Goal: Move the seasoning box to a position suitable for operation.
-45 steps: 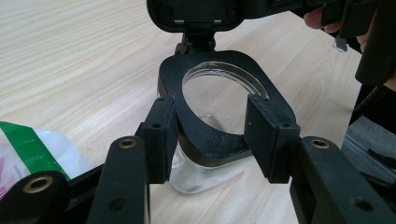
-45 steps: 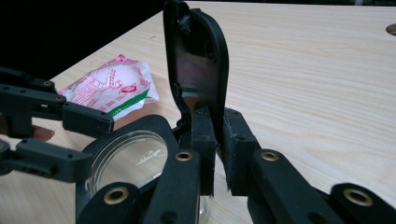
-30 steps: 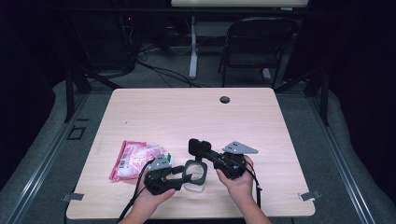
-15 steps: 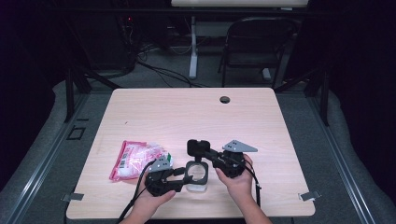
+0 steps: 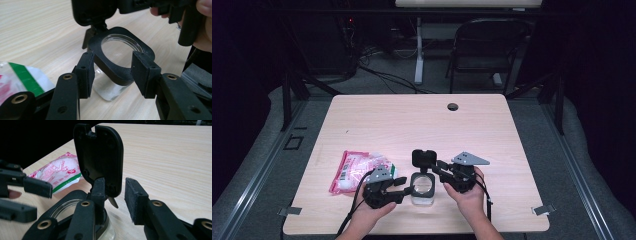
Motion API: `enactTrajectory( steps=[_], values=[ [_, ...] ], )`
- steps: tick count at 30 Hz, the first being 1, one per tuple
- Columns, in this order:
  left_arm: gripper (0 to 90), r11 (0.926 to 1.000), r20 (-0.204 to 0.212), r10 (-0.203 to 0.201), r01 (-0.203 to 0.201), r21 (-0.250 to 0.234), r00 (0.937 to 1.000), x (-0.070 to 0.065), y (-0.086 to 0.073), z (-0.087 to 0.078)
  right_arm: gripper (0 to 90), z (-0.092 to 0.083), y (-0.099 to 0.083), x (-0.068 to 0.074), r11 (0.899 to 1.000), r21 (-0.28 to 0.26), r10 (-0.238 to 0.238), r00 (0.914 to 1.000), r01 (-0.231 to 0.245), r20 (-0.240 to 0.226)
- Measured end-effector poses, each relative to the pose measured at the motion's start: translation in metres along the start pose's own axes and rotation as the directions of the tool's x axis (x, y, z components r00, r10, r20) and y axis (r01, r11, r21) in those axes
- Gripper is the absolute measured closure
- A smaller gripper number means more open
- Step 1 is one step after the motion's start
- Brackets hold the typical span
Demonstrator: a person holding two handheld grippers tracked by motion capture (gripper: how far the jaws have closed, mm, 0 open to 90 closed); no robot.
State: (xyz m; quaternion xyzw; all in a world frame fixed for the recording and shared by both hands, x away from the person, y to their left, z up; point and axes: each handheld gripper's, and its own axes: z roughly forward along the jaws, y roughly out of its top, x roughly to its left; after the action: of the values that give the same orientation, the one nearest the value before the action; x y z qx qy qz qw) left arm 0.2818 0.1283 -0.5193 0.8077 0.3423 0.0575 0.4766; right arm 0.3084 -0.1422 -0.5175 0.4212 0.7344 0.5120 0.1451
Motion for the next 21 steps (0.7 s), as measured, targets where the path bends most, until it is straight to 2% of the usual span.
enactTrajectory(
  steps=[6, 10, 12, 15, 18, 21],
  values=[
    [54.1, 0.9999, -0.04, 0.0, -0.001, -0.01, 0.9992, 0.008, 0.001, -0.011, 64.9, -0.007, -0.004, 0.0, 1.0, 0.013, -0.002, 0.9999, 0.002, -0.015],
    [54.1, 0.9997, -0.076, -0.003, 0.002, -0.024, 0.9971, 0.015, 0.004, -0.023, 60.2, -0.01, -0.004, 0.002, 0.999, 0.027, -0.017, 0.9998, 0.018, -0.012],
    [53.9, 0.9994, -0.095, -0.003, 0.0, -0.034, 0.9954, 0.019, 0.007, -0.028, 58.8, -0.011, -0.004, 0.003, 0.999, 0.025, -0.033, 0.9995, 0.033, 0.004],
    [53.1, 0.9995, -0.138, 0.015, -0.018, -0.024, 0.9903, 0.024, 0.007, -0.038, 56.7, -0.013, -0.004, 0.002, 0.999, 0.023, -0.033, 0.9994, 0.032, 0.008],
    [50.6, 0.999, -0.164, 0.038, -0.042, -0.017, 0.9857, 0.031, -0.001, -0.05, 55.5, -0.014, -0.005, 0.002, 0.999, 0.028, -0.04, 0.999, 0.039, 0.018],
    [47.6, 0.9994, -0.203, 0.021, -0.026, -0.022, 0.979, 0.039, -0.013, -0.062, 54.6, -0.015, -0.005, 0.0, 0.999, 0.032, -0.036, 0.9992, 0.035, 0.018]
  ],
)
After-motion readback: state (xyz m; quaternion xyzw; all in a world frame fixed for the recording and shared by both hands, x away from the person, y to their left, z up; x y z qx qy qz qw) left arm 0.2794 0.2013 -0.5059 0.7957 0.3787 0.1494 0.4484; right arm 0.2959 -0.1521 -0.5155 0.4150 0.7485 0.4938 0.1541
